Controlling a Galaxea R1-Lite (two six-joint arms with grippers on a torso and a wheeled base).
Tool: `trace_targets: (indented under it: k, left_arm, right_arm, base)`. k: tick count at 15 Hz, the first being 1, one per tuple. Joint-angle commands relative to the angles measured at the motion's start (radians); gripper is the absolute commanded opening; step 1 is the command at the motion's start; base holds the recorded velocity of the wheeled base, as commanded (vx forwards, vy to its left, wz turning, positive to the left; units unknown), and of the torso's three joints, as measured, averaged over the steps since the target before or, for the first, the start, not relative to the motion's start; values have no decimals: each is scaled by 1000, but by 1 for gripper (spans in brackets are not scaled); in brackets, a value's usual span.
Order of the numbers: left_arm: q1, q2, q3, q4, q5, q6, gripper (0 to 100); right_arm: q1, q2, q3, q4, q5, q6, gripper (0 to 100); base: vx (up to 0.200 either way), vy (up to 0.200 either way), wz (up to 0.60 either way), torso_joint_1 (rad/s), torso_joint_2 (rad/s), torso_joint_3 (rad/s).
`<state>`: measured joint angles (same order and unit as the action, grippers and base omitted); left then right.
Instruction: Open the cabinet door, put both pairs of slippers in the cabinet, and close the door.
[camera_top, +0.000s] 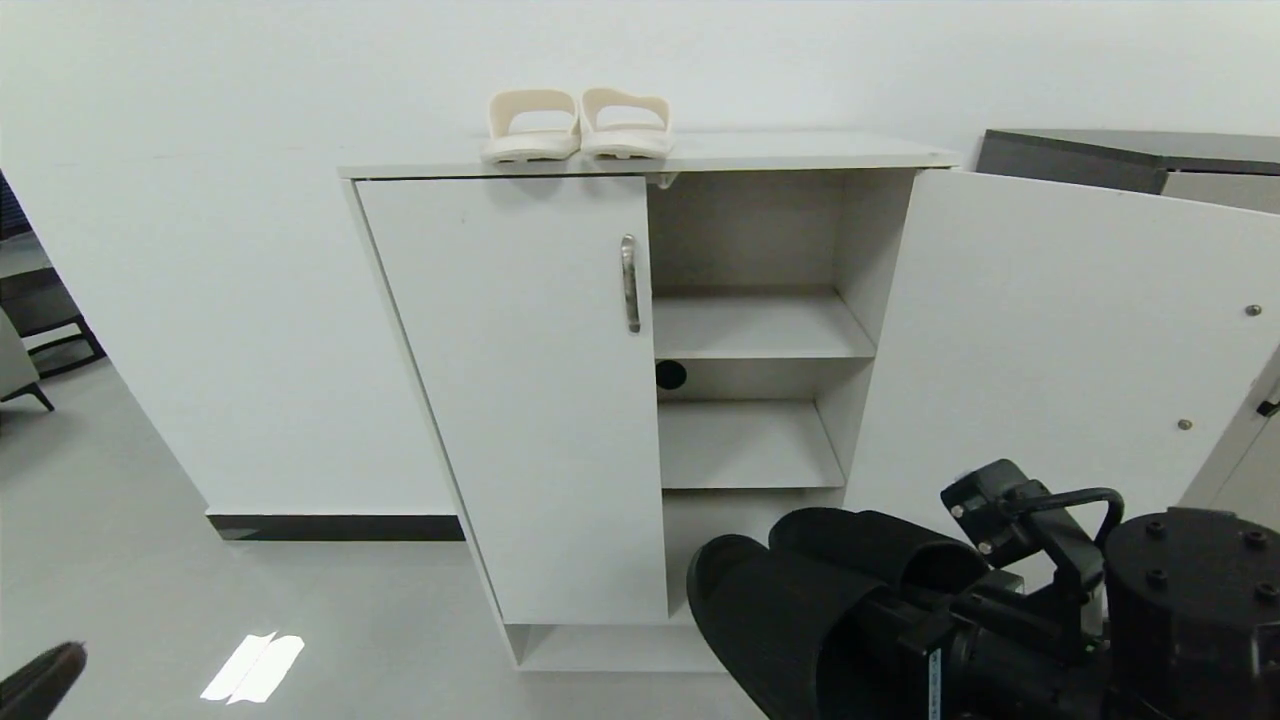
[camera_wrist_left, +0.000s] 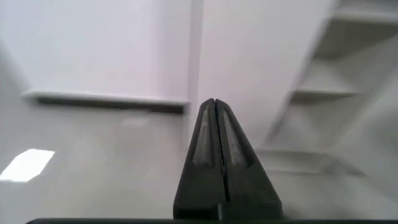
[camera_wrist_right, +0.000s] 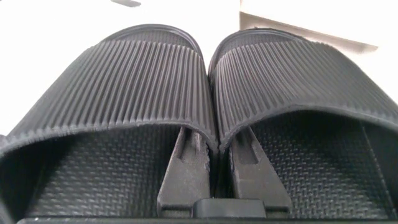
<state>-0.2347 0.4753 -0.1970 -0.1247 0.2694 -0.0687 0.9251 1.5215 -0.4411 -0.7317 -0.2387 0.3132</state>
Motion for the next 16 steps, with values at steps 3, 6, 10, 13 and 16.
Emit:
trace_targets:
  k: [3,6,10,13,16]
  left_arm:
    - [245,-462,153,185,13,63,0]
    - [233,-475,179,122,-285,63,0]
    - [233,-475,183,117,-444,79,0]
    - [233,-474,197,131,-289,109,0]
    - [233,-475,197,129,-288,64,0]
  right_arm:
    - [0,25,8,0,-7,1,0]
    - [0,36,19,0,-5,0,0]
    - [0,37,24,-6,-4,-2,0]
    - [0,92,35,-92,-5,-3,0]
    - [0,97,68,-160,-8,-8,0]
  base:
    - [0,0,0,0,0,0]
    - [0,0,0,0,0,0]
    - [0,0,0,0,0,0]
    - [0,0,0,0,0,0]
    - [0,0,0,0,0,0]
